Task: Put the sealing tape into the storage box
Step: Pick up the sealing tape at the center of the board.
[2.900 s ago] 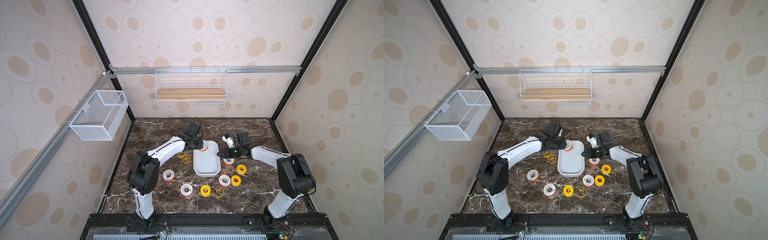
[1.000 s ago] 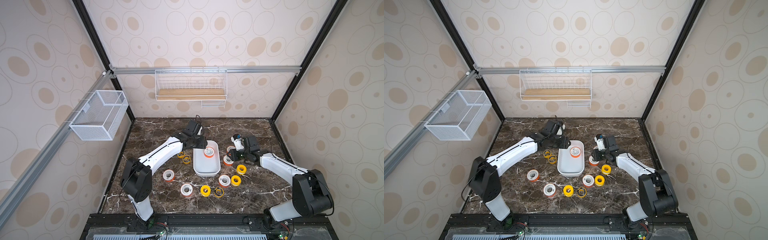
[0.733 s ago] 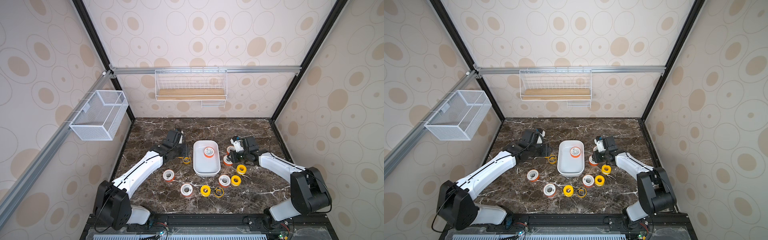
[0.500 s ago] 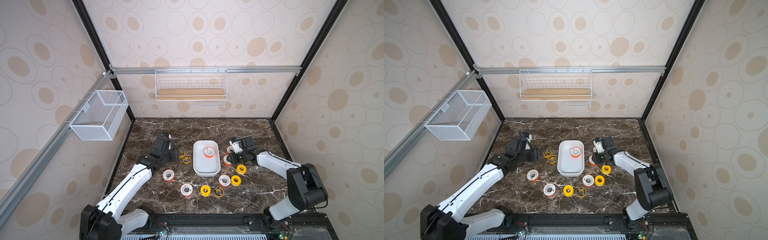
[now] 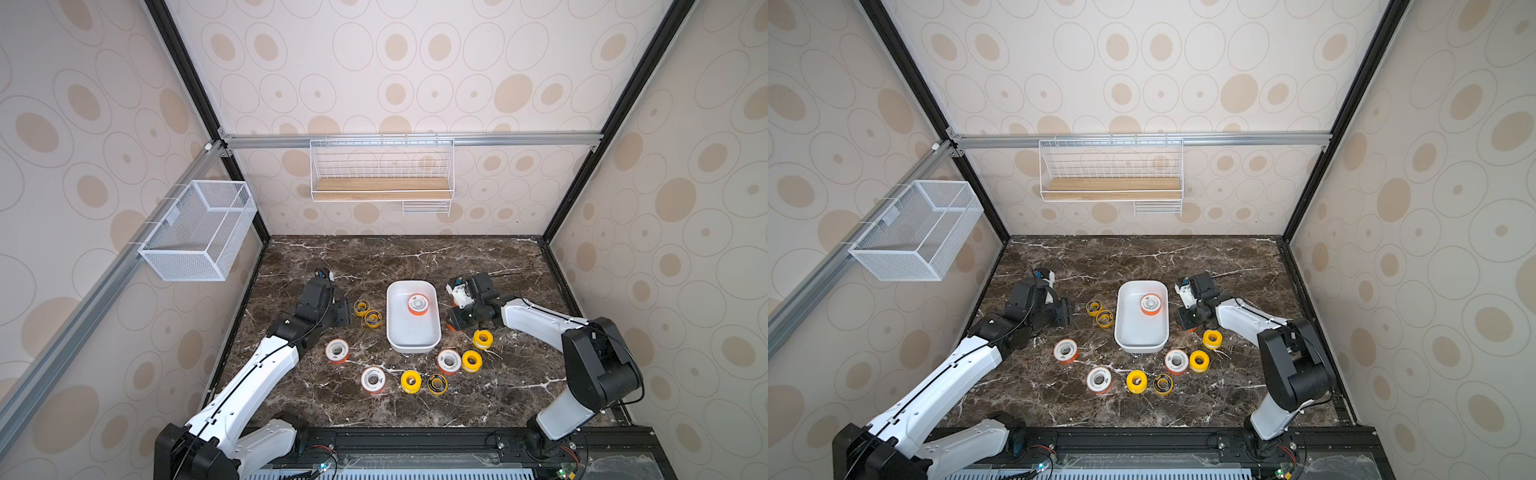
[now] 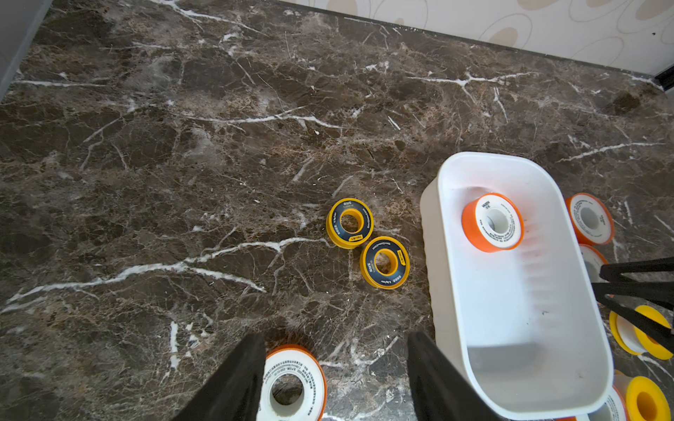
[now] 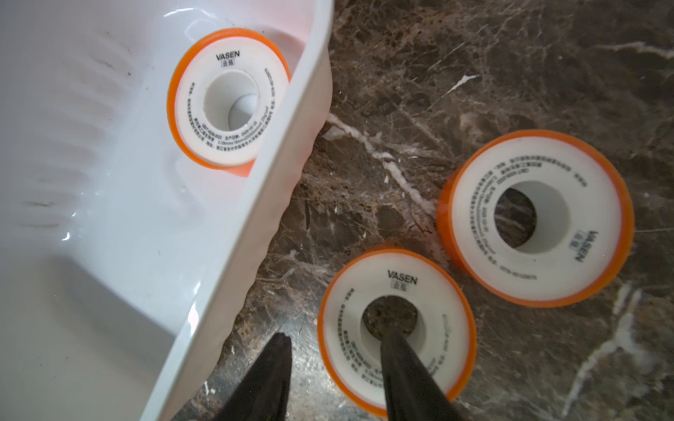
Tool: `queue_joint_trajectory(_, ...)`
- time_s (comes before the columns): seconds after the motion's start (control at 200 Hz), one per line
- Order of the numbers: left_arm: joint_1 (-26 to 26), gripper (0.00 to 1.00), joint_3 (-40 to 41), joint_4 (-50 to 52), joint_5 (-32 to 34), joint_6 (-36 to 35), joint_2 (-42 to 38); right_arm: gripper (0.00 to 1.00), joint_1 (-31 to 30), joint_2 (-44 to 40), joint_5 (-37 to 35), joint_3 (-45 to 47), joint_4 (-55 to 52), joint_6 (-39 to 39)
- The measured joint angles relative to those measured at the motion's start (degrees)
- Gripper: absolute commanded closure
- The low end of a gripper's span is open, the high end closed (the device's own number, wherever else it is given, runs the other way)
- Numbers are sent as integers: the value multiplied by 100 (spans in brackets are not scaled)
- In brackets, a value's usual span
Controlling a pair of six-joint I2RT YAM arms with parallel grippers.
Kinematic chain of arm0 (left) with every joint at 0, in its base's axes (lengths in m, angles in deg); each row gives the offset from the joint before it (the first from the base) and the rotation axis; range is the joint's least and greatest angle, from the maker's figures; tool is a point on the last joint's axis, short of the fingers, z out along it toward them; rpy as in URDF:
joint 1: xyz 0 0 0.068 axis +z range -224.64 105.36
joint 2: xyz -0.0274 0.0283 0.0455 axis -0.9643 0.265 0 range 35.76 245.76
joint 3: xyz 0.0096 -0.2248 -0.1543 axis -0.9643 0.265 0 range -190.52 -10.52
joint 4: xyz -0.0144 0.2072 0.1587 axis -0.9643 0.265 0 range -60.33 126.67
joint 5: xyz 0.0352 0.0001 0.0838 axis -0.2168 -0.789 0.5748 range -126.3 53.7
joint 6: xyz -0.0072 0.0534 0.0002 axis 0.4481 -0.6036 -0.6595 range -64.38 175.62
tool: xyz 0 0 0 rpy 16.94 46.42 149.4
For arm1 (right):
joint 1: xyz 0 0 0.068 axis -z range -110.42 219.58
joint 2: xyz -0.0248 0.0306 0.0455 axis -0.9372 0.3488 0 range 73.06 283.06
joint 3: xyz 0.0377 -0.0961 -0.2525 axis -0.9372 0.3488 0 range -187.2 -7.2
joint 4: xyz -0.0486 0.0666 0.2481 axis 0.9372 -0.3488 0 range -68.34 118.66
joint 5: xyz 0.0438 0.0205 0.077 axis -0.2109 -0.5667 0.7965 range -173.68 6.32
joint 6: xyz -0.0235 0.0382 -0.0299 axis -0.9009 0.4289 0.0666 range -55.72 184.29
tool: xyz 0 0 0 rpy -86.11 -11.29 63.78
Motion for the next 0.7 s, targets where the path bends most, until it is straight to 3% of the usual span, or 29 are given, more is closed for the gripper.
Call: queue_joint_trajectory(0.696, 0, 34, 2, -22, -44, -79, 199, 58, -404, 678, -929, -479, -461, -181)
